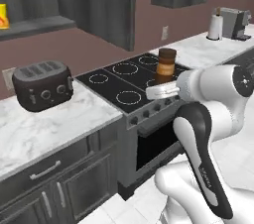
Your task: Take the cinnamon bottle from the cabinet and place it on the dining table, next to the plate with the cupcake. Then take the chocolate from the dining counter and place it on the cupcake plate.
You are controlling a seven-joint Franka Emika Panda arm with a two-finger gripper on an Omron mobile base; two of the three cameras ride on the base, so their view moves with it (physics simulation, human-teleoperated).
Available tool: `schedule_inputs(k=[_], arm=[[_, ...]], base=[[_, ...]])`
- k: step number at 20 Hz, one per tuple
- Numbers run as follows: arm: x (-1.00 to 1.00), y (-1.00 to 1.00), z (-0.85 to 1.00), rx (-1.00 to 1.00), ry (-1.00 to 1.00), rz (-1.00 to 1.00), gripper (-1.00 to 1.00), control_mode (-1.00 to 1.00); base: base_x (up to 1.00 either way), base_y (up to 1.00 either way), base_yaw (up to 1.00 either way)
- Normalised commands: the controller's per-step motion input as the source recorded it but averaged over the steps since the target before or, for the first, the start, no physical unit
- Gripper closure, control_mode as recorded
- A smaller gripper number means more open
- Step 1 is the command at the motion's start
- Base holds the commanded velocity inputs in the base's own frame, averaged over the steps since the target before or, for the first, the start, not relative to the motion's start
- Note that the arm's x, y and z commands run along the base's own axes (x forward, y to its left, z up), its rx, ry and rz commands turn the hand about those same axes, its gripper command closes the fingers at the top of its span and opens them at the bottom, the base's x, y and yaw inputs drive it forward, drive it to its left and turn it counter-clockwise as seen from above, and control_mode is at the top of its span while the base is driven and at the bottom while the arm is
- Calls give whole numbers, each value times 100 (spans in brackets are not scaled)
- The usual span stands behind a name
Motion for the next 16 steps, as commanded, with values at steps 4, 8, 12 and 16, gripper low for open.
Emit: schedule_inputs(k=[4,8,12,16], arm=[[0,0,0,0,0,0,100,100],[0,0,0,0,0,0,100,100],[0,0,0,0,0,0,100,100],[0,0,0,0,0,0,100,100]], base=[[0,12,-94],[0,10,-95],[0,9,-96],[0,9,-97]])
